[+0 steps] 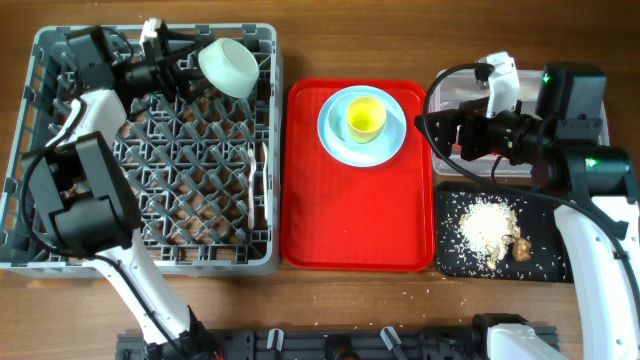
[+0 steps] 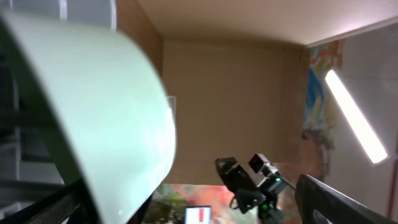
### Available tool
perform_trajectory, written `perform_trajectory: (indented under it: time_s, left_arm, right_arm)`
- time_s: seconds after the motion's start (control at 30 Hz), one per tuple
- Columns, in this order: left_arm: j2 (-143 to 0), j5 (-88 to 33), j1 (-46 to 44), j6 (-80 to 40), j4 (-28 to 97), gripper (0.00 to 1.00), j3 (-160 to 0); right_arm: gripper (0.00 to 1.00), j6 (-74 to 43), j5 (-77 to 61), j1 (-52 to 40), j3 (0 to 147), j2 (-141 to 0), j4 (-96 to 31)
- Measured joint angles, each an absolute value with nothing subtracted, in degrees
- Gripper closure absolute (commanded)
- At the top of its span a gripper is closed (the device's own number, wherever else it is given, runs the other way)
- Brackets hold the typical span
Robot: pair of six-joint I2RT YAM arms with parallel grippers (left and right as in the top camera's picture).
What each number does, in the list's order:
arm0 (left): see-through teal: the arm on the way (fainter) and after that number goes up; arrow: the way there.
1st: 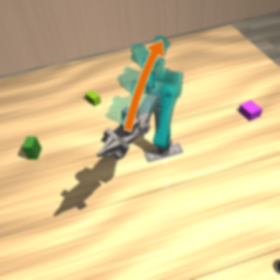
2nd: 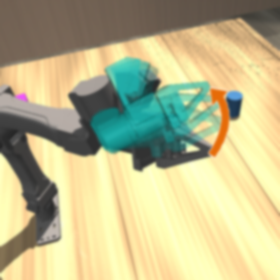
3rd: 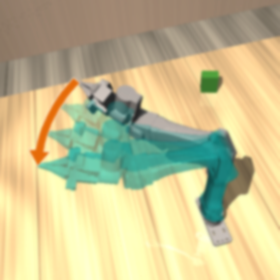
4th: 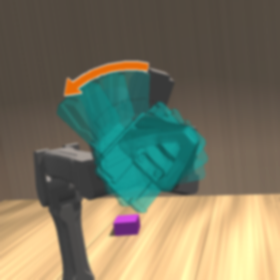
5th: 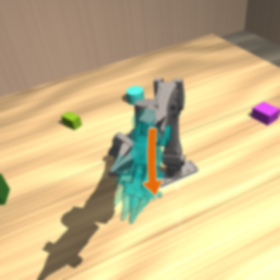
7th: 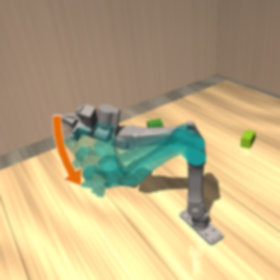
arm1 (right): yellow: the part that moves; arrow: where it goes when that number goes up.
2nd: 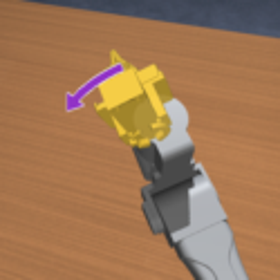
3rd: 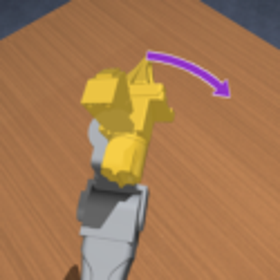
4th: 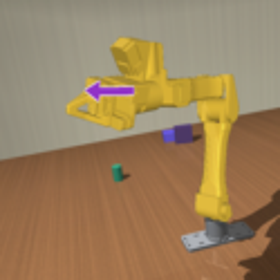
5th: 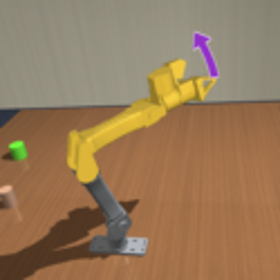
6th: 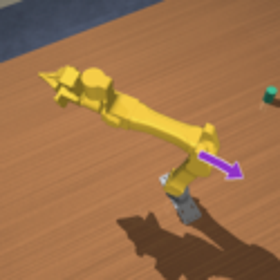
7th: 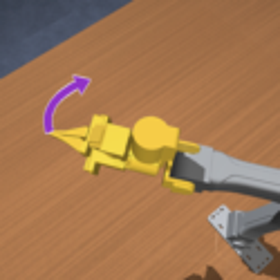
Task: Sort waste into correct bins and load items into the dishwasher rack
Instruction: 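Carry the green bowl left to the back of the dish rack, then lower the bowl into the rack slots and open the left gripper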
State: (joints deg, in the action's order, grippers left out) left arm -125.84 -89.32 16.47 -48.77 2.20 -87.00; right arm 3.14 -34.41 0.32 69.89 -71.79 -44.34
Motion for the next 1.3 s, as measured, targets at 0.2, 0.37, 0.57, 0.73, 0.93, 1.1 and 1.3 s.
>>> perform_trajectory:
  time_s: [0.2, 0.37, 0.57, 0.73, 0.93, 1.1, 1.3]
  left_arm:
    - [-125.93, -89.32, 16.47, -45.50, 9.47, 0.00, -86.96]
    - [-125.64, -88.18, 16.53, -40.95, 19.79, 0.00, -87.26]
    - [-115.13, -66.54, 16.62, -27.42, 40.77, 0.00, -86.67]
    - [-96.16, -50.52, 15.68, -22.70, 42.54, 0.28, -86.70]
    - [-90.80, -36.86, 2.28, -16.80, 37.67, 0.96, -86.74]
    - [-99.33, -9.30, -9.82, -16.49, 31.09, 0.96, -86.74]
    - [-108.01, 5.26, -10.46, -16.14, 31.00, 0.96, -86.74]
  right_arm:
    - [0.00, 3.14, -34.41, 0.32, 69.91, -71.79, -44.34]
    - [0.00, 3.14, -34.41, 0.32, 69.89, -71.79, -44.36]
    - [0.00, 3.14, -34.41, 0.32, 69.89, -71.79, -44.36]
    - [0.00, 3.14, -34.41, 0.32, 69.89, -71.79, -44.34]
    - [0.00, 3.14, -34.41, 0.32, 69.89, -71.79, -44.36]
    - [0.00, 3.14, -34.41, 0.32, 69.89, -71.79, -44.34]
    - [0.00, 3.14, -34.41, 0.32, 69.89, -71.79, -44.36]
